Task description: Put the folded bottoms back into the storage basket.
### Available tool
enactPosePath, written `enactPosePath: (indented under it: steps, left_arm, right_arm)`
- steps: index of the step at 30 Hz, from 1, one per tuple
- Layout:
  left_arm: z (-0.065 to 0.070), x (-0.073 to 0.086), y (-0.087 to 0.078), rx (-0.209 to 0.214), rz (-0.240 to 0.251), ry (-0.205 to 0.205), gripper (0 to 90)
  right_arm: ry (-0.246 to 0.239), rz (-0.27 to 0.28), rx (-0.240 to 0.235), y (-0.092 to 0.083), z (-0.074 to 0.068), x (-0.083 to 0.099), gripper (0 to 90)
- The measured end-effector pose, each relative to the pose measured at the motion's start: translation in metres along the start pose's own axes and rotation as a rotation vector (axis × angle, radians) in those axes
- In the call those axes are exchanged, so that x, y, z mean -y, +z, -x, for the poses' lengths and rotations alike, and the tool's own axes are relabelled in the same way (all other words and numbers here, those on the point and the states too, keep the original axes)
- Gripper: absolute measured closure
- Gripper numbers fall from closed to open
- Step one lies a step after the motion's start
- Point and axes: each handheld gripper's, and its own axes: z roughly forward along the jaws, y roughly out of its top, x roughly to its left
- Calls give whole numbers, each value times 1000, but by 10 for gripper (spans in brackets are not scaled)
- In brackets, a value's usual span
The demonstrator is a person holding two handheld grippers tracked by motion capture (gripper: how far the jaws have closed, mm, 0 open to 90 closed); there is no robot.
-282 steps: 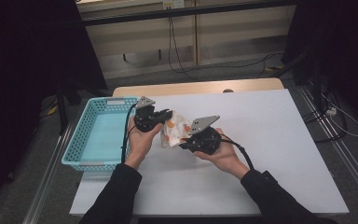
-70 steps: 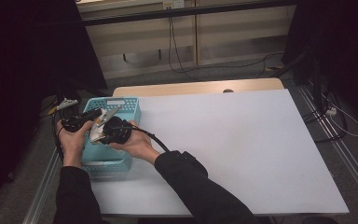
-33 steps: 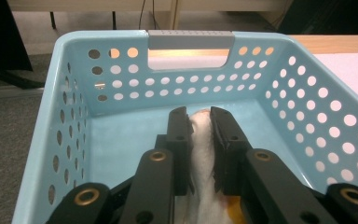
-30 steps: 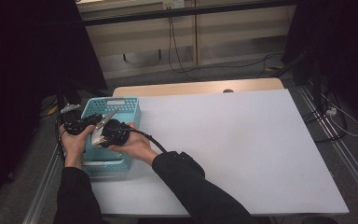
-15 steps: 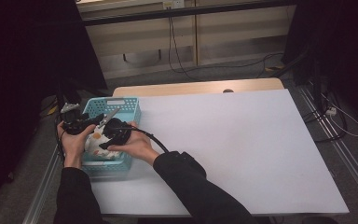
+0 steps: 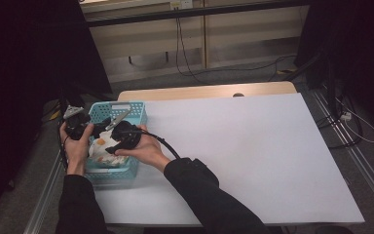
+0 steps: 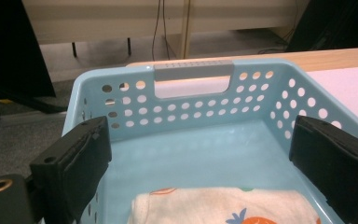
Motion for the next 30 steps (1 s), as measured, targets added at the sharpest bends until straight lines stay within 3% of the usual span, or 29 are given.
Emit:
enactPosePath:
  steps: [5,9,17,21,30]
  left_arm:
    - [1,-1,-2,-1,-5,-23,49]
    - [6,-2,-2,-11,-11,12,43]
    - [23,-10,-8,-16,19,36,49]
    - [31,-15,-12,4,52,46,49]
    - [38,-17,-15,43,69,56,51]
  right_arm:
    - [6,11,0,-6,1,2,434]
    - [32,34,-23,-13,4,0,354]
    - [36,39,20,-25,6,2,240]
    - [35,46,31,-31,4,3,202]
    - [47,68,55,-47,4,10,144]
